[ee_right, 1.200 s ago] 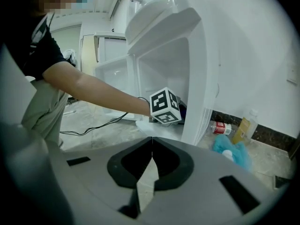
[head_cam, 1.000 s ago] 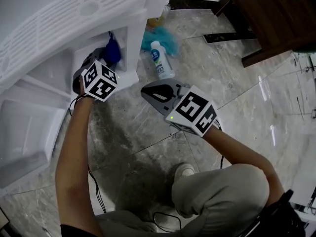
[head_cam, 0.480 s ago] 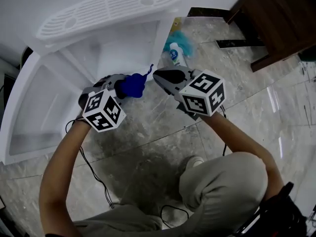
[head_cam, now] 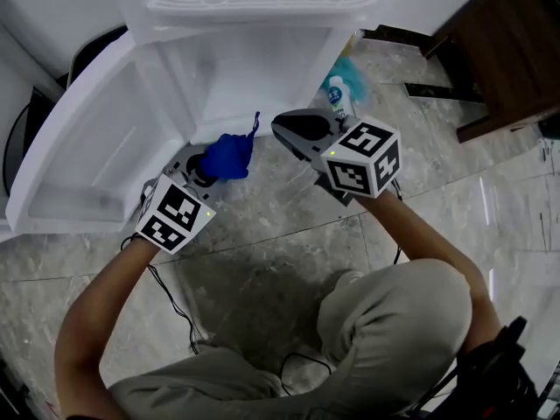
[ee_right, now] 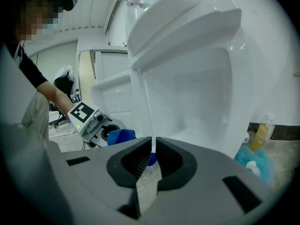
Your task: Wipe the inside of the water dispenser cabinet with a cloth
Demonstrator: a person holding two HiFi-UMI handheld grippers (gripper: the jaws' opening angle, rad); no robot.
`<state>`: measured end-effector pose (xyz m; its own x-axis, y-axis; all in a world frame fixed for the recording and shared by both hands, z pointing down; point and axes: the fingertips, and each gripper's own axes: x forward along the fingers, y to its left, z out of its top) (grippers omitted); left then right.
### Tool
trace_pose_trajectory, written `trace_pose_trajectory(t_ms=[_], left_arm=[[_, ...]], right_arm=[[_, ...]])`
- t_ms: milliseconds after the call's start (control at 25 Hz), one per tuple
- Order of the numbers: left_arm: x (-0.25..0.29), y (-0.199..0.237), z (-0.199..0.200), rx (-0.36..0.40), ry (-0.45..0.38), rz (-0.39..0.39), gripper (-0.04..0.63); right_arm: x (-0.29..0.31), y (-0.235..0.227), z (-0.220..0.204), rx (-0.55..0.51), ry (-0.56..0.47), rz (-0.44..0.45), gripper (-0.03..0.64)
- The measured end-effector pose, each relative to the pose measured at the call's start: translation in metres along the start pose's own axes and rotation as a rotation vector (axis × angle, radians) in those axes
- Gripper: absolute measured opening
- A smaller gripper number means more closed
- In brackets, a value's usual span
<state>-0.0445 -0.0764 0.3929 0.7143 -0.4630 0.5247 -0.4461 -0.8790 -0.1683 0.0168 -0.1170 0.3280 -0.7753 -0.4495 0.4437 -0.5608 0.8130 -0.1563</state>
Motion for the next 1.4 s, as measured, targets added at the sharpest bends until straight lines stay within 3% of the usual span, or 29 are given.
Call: trace_pose_trajectory(t_ms=[200,280,360,640,840,920,1000,1120,1280,1400], left_arm=[[-0.002,0.015,0.012,-0.063,-0.037,0.043,0.101],[-0.001,0.017,0.015,-0.061,-0.042,0.050,0.101],[-0.001,0.018,0.016,-0.057,-0.040,0.056,0.101],[0.004,0.013,0.016,0.008,-0.033,0.084,0.101],[0.009,-0.002,0.028,0.192,-0.029,0.063,0.101],[0.010,-0.005,0.027,0.226,-0.026,0.054,0.101],[0.011,-0.003,0.025,0.220,-0.024,0.048,0.104],[0.012,0.002,0.026,0.217,-0.031,0.055,0.141],[0.010,0.008,0.023,0.152,-0.067,0.061,0.167],[0.002,0.020,0.018,0.110,-0.086,0.058,0.169]], right_arm=[[-0.003,0.005,0.011,0.014,-0.036,-0.004,0.002],[-0.003,0.010,0.014,0.020,-0.043,0.014,0.033],[0.000,0.019,0.016,0.042,-0.049,0.058,0.141],[0.035,0.046,0.007,0.082,-0.007,0.128,0.377],[0.050,0.058,-0.008,0.151,0.051,0.197,0.379],[0.051,0.059,-0.012,0.191,0.072,0.224,0.368],[0.050,0.057,-0.013,0.227,0.081,0.232,0.204],[0.048,0.053,-0.012,0.226,0.075,0.224,0.122],[0.049,0.047,-0.009,0.220,0.067,0.210,0.092],[0.049,0.028,-0.010,0.243,0.047,0.141,0.087]])
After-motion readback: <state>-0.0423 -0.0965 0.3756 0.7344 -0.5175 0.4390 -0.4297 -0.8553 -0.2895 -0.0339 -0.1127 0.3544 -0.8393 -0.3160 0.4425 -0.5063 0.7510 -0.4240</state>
